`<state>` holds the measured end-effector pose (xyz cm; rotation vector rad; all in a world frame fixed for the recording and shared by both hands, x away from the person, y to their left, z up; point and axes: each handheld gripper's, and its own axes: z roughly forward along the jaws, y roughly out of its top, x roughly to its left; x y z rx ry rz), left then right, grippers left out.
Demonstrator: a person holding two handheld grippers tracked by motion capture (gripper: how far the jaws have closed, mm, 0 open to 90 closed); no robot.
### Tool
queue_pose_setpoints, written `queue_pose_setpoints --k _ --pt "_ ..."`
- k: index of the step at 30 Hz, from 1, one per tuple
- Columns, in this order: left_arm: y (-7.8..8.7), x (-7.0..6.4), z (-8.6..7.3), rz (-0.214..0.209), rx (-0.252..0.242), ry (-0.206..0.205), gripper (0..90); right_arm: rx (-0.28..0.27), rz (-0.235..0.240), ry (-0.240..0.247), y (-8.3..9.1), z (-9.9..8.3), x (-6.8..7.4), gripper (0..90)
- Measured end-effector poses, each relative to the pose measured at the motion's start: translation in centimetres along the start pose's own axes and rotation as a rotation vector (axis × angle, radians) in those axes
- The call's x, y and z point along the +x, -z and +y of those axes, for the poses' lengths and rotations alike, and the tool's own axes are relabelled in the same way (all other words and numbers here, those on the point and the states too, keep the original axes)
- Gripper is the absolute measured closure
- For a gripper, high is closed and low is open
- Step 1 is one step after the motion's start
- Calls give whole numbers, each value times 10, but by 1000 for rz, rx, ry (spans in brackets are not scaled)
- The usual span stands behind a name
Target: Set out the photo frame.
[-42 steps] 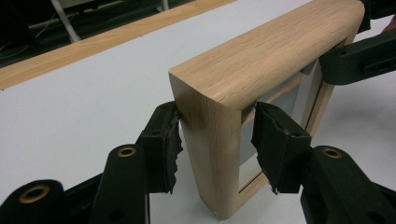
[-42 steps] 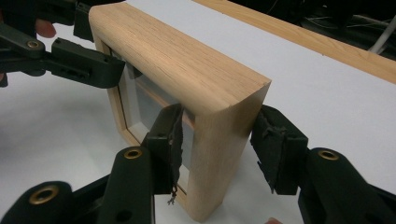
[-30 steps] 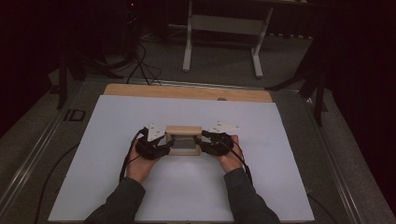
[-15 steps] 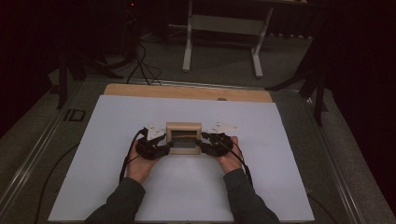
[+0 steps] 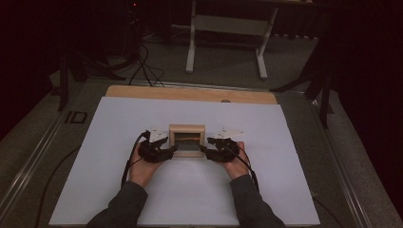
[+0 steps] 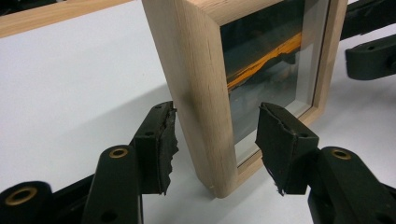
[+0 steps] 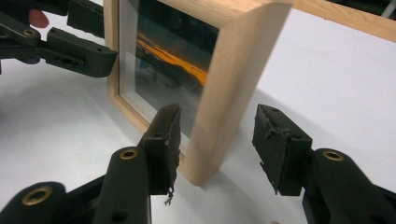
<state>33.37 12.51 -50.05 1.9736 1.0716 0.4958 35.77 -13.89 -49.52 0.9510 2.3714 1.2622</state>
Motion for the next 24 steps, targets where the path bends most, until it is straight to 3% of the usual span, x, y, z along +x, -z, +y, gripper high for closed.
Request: queue_pose_setpoints --k 10,15,24 --pt "8 7 -2 11 -17 47 431 3 -9 -4 12 -4 -4 484" --pt "21 14 -3 31 -32 70 431 5 -8 3 18 -7 -5 467" --pt "37 17 -5 51 -46 66 428 9 -22 3 32 -13 -9 448"
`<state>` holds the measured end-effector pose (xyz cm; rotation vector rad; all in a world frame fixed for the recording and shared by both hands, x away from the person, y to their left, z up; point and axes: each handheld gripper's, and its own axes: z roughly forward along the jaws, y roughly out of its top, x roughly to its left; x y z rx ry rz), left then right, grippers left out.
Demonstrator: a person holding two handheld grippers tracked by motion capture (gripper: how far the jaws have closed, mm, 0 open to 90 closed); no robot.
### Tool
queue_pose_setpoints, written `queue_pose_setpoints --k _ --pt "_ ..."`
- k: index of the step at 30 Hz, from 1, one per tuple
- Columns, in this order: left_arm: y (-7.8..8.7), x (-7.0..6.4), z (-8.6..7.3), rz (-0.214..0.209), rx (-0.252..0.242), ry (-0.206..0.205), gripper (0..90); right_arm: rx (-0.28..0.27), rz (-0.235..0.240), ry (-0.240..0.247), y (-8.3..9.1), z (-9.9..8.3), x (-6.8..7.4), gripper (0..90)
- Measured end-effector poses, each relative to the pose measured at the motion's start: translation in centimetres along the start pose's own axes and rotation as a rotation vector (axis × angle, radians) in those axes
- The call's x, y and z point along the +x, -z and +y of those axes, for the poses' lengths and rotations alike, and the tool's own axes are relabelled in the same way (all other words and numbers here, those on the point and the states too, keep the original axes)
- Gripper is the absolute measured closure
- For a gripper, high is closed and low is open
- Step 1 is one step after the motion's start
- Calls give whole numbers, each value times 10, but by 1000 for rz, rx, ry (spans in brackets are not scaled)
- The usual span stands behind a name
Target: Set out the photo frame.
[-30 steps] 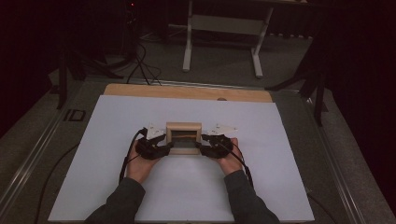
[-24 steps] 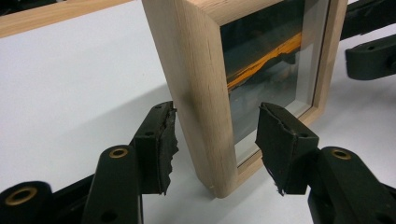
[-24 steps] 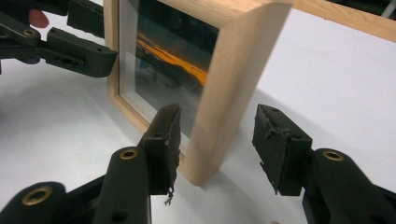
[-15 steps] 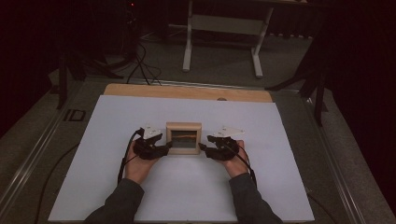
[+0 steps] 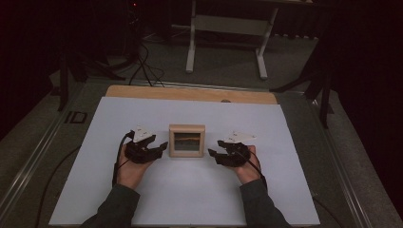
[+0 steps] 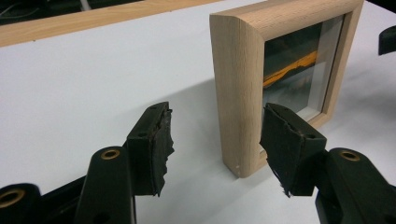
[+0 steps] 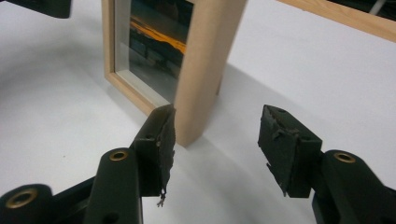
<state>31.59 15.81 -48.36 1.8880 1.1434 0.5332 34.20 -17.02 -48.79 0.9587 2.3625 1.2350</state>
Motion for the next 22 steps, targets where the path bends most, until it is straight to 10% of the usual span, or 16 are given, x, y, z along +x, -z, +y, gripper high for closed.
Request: queue_pose_setpoints --k 22 --pt "25 24 -34 121 75 -17 416 41 -110 -75 38 -46 -30 398"
